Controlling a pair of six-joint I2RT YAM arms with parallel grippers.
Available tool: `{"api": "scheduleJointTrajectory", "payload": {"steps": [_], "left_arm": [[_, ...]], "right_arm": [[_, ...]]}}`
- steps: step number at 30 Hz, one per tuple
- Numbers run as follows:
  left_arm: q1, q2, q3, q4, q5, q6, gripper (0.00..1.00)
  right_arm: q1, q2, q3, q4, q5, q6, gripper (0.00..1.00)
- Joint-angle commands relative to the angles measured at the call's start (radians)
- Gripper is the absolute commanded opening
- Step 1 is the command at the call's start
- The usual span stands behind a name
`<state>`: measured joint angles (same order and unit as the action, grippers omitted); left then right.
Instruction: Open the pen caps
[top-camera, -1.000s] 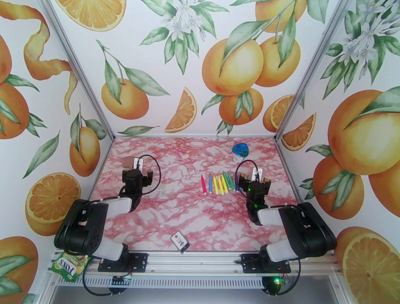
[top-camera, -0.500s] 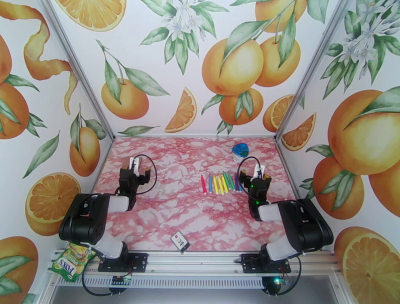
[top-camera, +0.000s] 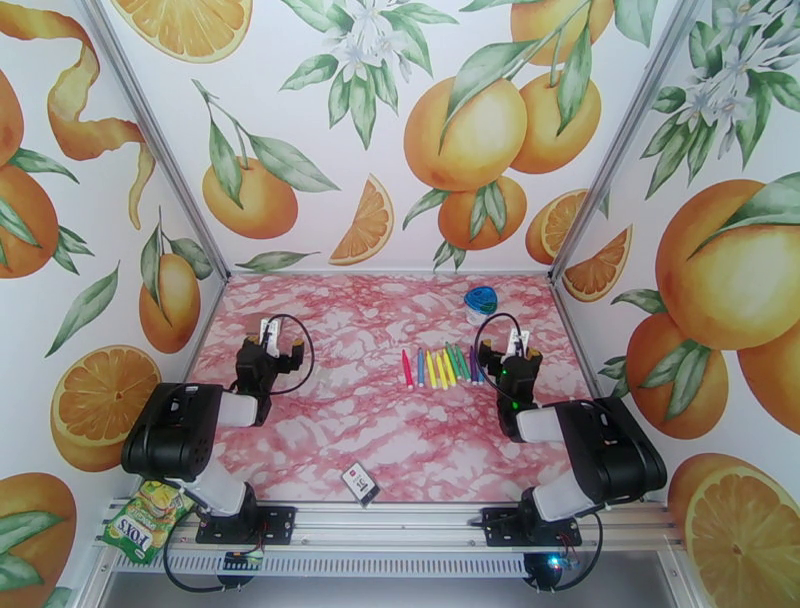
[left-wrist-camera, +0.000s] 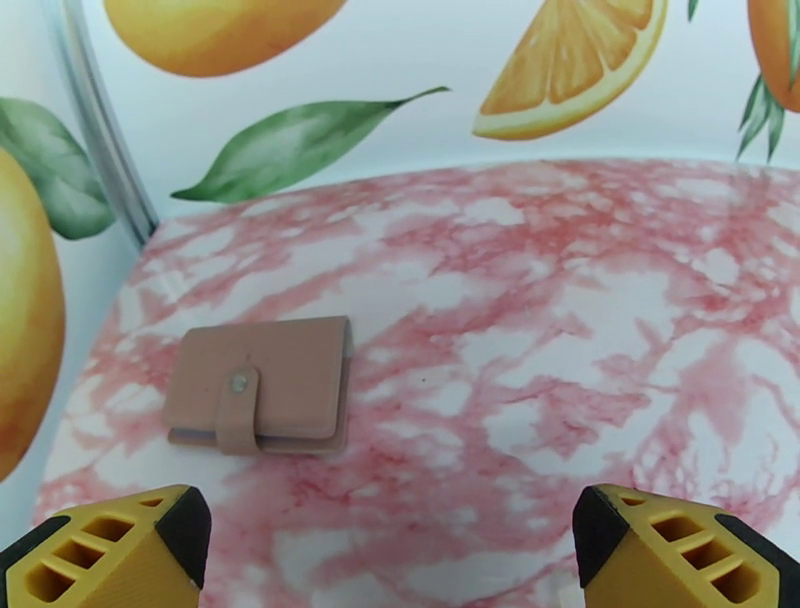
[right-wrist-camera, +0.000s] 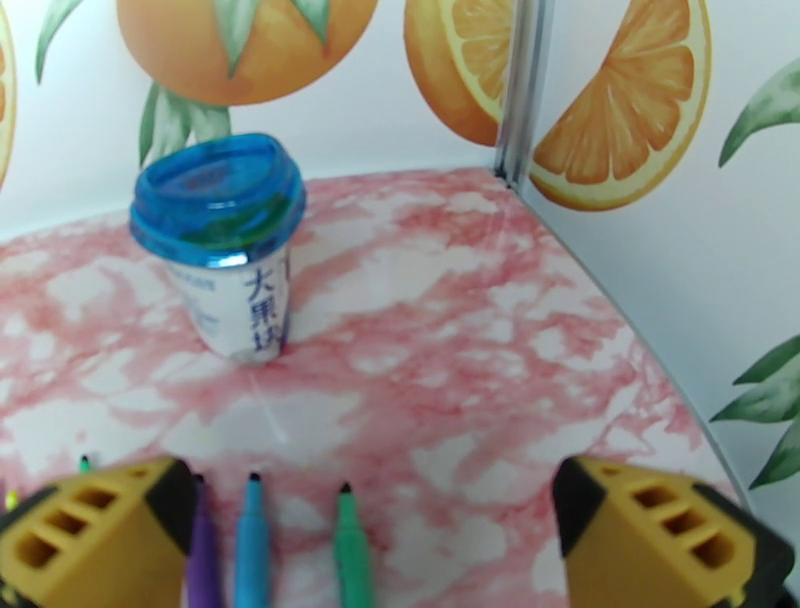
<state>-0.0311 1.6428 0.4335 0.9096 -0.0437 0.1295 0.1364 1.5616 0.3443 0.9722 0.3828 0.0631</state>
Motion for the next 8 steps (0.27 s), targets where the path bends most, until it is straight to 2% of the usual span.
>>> {"api": "scheduleJointTrajectory", "payload": {"steps": [1,8], "left_arm": [[0.007,0.0,-0.004,0.035,0.018,-0.012,1.0],[0.005,-0.002,-0.005,0.033,0.013,-0.011,1.0]], "right_arm": [[-0.003,-0.001,0.013,0.007,-0.022,0.015,1.0],[-0.017,-0.005,0.013,0.001,-0.056,0.018,1.0]]}}
